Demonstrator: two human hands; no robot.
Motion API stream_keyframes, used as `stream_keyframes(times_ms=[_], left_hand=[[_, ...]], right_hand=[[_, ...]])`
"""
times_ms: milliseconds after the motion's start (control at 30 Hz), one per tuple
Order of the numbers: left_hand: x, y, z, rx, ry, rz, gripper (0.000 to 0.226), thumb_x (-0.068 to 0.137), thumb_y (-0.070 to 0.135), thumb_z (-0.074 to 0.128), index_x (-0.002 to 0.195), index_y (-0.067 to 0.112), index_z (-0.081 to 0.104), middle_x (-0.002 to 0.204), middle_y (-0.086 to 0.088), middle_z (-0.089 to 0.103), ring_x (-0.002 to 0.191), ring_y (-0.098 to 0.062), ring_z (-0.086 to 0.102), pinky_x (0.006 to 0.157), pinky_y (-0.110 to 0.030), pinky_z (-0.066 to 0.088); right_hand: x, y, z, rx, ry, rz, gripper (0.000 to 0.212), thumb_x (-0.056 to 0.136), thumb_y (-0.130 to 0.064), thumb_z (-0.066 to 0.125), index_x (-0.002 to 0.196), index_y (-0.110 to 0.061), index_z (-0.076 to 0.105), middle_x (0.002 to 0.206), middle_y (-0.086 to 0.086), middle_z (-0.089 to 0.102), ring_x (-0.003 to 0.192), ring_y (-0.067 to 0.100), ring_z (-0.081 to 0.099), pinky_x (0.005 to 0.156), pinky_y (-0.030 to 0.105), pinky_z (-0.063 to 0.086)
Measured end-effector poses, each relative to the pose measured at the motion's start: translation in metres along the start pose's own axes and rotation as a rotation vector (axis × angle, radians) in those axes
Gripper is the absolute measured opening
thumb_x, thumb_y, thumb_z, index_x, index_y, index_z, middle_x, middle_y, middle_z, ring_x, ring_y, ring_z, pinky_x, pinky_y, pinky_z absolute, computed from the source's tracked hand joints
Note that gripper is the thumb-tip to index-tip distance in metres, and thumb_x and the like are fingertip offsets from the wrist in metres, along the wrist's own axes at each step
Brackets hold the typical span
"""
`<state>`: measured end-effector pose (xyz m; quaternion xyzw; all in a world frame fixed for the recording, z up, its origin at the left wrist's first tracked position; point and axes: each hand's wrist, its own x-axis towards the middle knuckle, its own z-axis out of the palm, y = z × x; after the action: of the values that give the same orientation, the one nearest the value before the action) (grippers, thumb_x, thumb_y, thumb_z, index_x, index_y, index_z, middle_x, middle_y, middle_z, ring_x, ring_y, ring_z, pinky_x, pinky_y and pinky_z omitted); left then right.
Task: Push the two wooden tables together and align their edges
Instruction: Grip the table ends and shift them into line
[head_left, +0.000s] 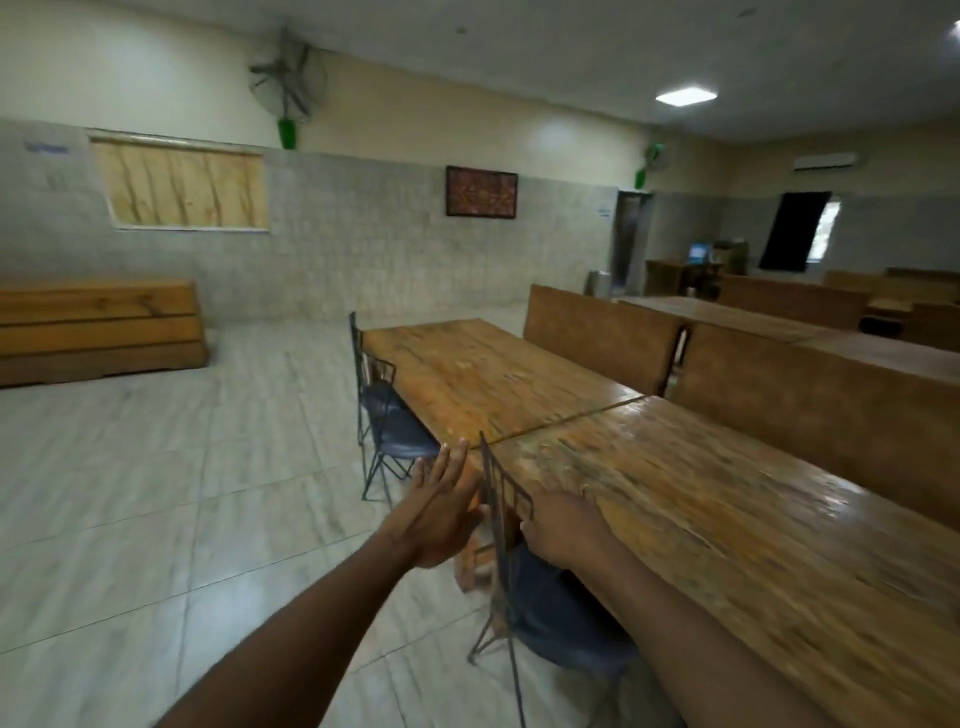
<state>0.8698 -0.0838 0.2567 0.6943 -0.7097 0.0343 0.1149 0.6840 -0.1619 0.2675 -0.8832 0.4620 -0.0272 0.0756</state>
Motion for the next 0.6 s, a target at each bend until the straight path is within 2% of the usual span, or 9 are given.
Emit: stream_keyframes(times_ms=[133, 233, 400, 600], left_hand=[[0.044, -0.074, 0.015, 0.028, 0.012, -0.023, 0.062, 0.107, 0.049, 0.029, 0.162, 0.028, 0.011, 0.169, -0.011, -0.017, 0.154, -0.036, -0.018, 0.122, -0.061, 0.0], [0.095, -0.129, 0.035, 0.061, -0.003, -0.022, 0.064, 0.106, 0.049, 0.03, 0.161, 0.027, 0.006, 0.168, -0.008, -0.018, 0.153, -0.034, -0.02, 0.123, -0.063, 0.0], [0.202, -0.211, 0.063, 0.095, -0.114, -0.014, 0.066, 0.105, 0.053, 0.026, 0.161, 0.028, 0.0, 0.166, -0.005, -0.022, 0.153, -0.034, -0.021, 0.122, -0.062, -0.005], [0.316, -0.274, 0.091, 0.123, -0.195, 0.032, 0.063, 0.106, 0.05, 0.028, 0.161, 0.027, 0.006, 0.167, -0.006, -0.019, 0.152, -0.034, -0.021, 0.121, -0.064, -0.006]], right_hand=[[0.092, -0.024, 0.027, 0.034, -0.011, -0.024, 0.067, 0.097, -0.025, 0.048, 0.158, -0.016, 0.02, 0.168, 0.011, 0.011, 0.154, 0.04, 0.003, 0.122, 0.058, 0.012], [0.178, -0.033, 0.052, 0.08, -0.002, -0.045, 0.068, 0.097, -0.022, 0.049, 0.157, -0.016, 0.019, 0.169, 0.011, 0.009, 0.154, 0.04, 0.002, 0.122, 0.058, 0.013], [0.328, -0.036, 0.082, 0.132, 0.017, -0.014, 0.071, 0.096, -0.026, 0.05, 0.158, -0.014, 0.015, 0.168, 0.012, 0.011, 0.154, 0.04, 0.006, 0.122, 0.054, 0.016], [0.448, -0.028, 0.091, 0.215, 0.025, 0.051, 0.078, 0.098, -0.036, 0.055, 0.159, -0.011, 0.013, 0.168, 0.014, 0.011, 0.155, 0.039, 0.003, 0.123, 0.049, 0.018]])
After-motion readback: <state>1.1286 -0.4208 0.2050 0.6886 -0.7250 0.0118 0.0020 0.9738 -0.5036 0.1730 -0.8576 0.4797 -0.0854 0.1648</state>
